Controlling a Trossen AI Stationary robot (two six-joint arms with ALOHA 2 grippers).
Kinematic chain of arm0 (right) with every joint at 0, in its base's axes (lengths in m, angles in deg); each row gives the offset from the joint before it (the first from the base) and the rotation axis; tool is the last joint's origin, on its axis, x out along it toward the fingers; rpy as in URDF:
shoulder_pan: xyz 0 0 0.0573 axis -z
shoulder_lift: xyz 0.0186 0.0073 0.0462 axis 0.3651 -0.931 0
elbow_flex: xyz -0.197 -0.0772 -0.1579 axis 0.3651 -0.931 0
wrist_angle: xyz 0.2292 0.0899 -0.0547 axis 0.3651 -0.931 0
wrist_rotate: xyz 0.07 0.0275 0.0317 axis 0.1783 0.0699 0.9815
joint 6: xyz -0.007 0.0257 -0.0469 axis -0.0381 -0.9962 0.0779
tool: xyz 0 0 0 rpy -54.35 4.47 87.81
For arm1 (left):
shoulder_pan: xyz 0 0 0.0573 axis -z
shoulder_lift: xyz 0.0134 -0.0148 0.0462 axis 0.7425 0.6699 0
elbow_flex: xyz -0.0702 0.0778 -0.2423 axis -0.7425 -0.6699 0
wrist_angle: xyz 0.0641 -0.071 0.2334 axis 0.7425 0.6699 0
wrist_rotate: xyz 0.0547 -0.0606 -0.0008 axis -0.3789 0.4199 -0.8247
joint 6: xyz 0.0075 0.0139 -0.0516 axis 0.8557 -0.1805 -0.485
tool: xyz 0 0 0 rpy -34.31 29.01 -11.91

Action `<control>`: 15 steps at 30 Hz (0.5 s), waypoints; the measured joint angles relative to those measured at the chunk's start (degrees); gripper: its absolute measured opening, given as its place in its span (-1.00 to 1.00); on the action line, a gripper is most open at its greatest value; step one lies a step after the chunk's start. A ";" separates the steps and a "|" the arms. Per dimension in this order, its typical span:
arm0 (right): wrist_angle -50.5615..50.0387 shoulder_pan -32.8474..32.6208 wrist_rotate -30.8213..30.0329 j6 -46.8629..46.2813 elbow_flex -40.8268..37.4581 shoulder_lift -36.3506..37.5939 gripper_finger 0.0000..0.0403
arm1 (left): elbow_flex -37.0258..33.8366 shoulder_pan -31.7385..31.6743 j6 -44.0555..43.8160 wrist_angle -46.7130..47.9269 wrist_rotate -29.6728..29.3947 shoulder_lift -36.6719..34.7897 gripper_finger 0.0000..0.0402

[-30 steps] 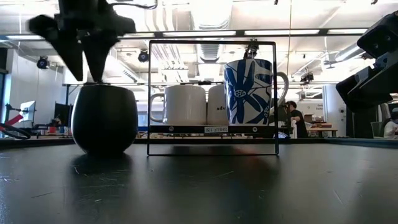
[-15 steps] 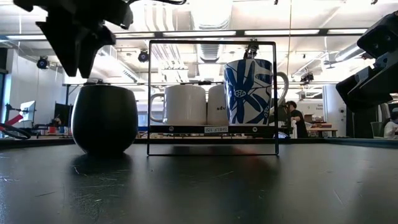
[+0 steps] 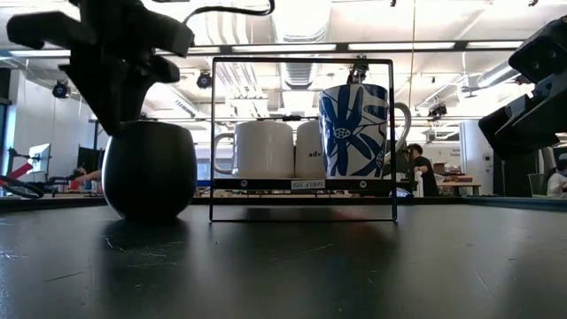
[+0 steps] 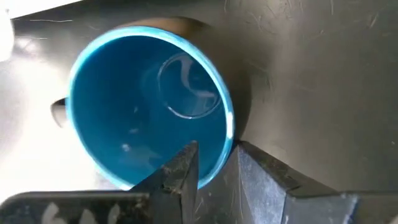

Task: Place coffee mugs
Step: Put the black mug on the shelf

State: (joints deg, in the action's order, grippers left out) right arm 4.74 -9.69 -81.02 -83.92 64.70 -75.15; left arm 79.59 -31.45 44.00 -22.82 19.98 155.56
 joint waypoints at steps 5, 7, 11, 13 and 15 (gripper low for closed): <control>-0.01 -0.01 -0.01 0.00 0.00 0.00 -0.63 | -2.93 -0.02 1.91 -3.66 -0.53 0.00 -0.50; -0.01 0.00 -0.01 0.00 0.00 0.00 -0.63 | -3.33 -0.02 2.14 -3.58 -0.45 0.00 -0.53; 0.01 0.01 -0.01 0.00 0.00 0.00 -0.63 | -3.36 -0.02 0.50 -4.61 0.01 0.00 -0.67; -0.01 -0.01 0.01 0.00 0.00 0.00 -0.63 | -3.37 -0.03 -0.16 -6.30 0.04 0.00 -0.76; 0.00 -0.01 -0.01 0.00 0.00 0.00 -0.63 | -3.47 -0.04 -0.45 -7.55 0.47 0.07 -0.83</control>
State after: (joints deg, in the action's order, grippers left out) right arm 4.74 -9.70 -81.03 -83.92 64.70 -75.15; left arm 76.12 -31.49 43.55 -30.38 20.45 155.62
